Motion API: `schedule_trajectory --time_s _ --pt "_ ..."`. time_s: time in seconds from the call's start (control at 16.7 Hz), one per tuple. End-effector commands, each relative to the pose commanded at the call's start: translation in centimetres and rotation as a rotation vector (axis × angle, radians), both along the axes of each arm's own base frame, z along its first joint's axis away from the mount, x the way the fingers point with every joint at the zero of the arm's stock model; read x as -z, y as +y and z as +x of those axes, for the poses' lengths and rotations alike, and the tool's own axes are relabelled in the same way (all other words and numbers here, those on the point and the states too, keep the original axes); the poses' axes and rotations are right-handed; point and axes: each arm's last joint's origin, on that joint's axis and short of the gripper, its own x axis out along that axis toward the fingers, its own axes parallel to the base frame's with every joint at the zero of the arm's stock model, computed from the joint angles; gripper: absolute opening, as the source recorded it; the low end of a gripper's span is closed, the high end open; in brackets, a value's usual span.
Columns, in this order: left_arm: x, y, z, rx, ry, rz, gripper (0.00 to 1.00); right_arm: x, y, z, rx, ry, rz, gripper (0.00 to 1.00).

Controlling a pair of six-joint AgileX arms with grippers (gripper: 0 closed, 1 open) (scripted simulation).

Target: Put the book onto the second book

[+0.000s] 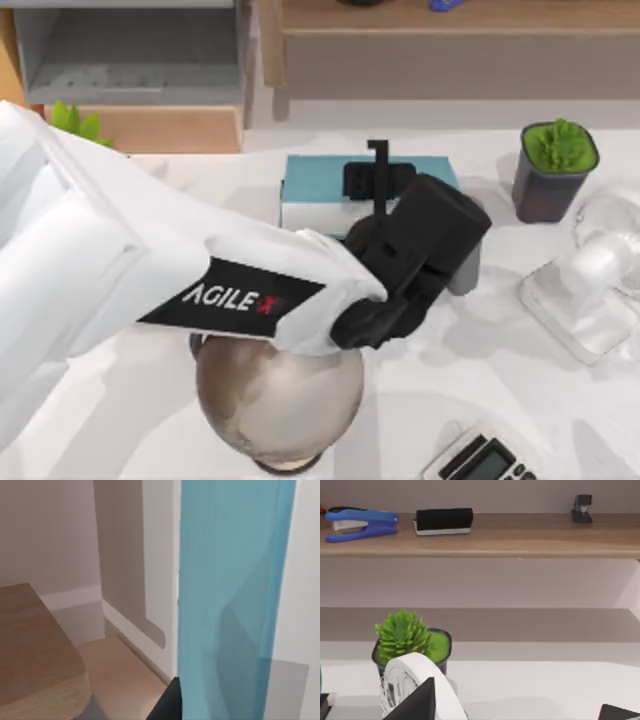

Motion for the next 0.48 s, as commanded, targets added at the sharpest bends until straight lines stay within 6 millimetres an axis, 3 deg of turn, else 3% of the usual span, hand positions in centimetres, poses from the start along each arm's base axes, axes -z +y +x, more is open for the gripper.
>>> schedule_trajectory --time_s 0.12,0.48 --pt "0.00 0.00 0.00 0.000 0.000 0.000 0.98 0.00 0.00 0.00 0.000 0.000 0.000 1.00" --pt "0.00 0.00 0.00 0.000 0.000 0.000 1.00 0.00 0.00 0.00 0.000 0.000 0.000 1.00"
